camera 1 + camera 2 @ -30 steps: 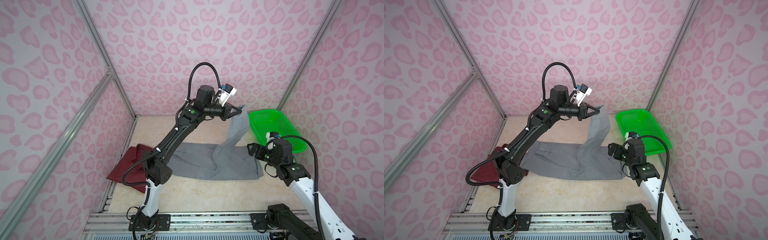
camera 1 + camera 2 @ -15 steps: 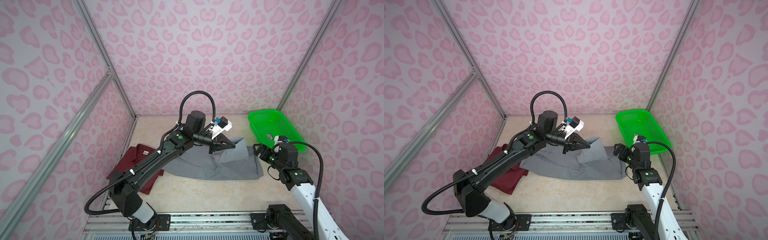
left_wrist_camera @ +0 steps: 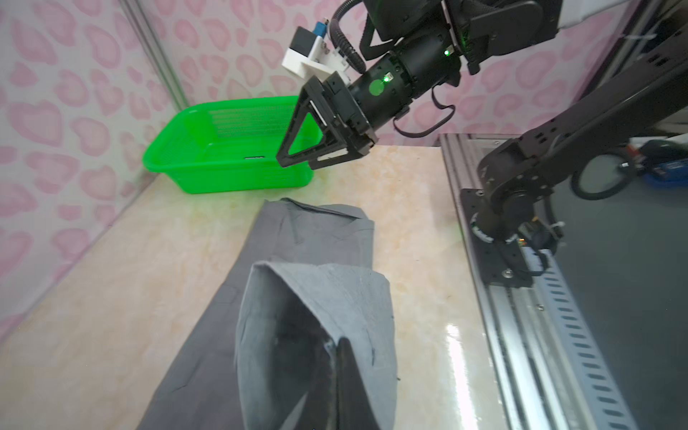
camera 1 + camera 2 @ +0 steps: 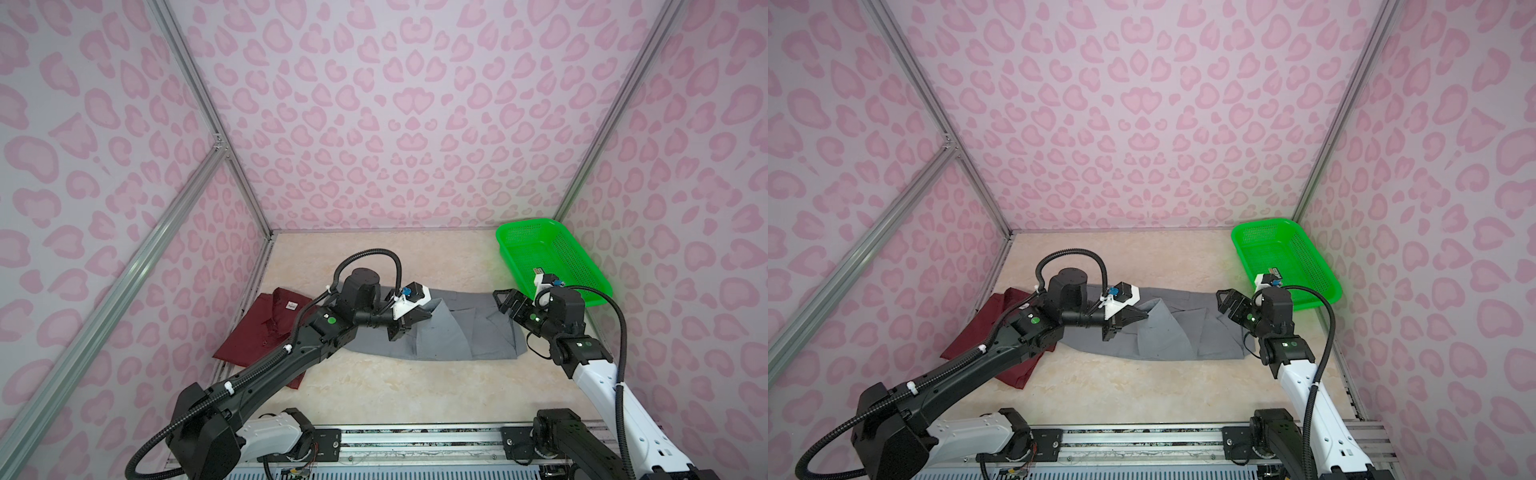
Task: Fold and stack the long sleeve shirts
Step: 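Fold the lifted shirt end over toward the basket with the left gripper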
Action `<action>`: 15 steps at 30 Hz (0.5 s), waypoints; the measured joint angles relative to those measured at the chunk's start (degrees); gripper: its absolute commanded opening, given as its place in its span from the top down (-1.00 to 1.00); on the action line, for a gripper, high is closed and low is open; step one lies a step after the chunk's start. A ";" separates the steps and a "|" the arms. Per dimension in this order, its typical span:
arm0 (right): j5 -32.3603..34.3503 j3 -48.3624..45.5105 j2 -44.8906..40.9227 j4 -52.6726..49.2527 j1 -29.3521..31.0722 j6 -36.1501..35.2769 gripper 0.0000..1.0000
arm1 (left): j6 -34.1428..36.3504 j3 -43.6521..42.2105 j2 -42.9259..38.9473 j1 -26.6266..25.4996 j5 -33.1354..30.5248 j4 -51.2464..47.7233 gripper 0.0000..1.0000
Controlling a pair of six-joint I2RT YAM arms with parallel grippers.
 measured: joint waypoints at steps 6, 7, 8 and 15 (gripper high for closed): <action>-0.09 -0.52 2.32 1.29 1.49 0.13 -0.96 | 1.49 -8.37 -7.41 6.32 -9.88 12.68 0.92; 0.02 -0.52 2.73 1.60 2.03 0.11 -0.97 | 1.73 -9.51 -8.35 7.41 -10.99 14.99 0.91; 0.07 -0.55 3.15 1.95 2.67 0.09 -0.97 | 1.88 -10.54 -9.11 8.33 -12.28 16.76 0.91; 3.32 -1.38 8.46 4.46 10.97 -0.09 -0.97 | 4.48 -13.49 -11.65 10.23 -15.56 22.53 0.91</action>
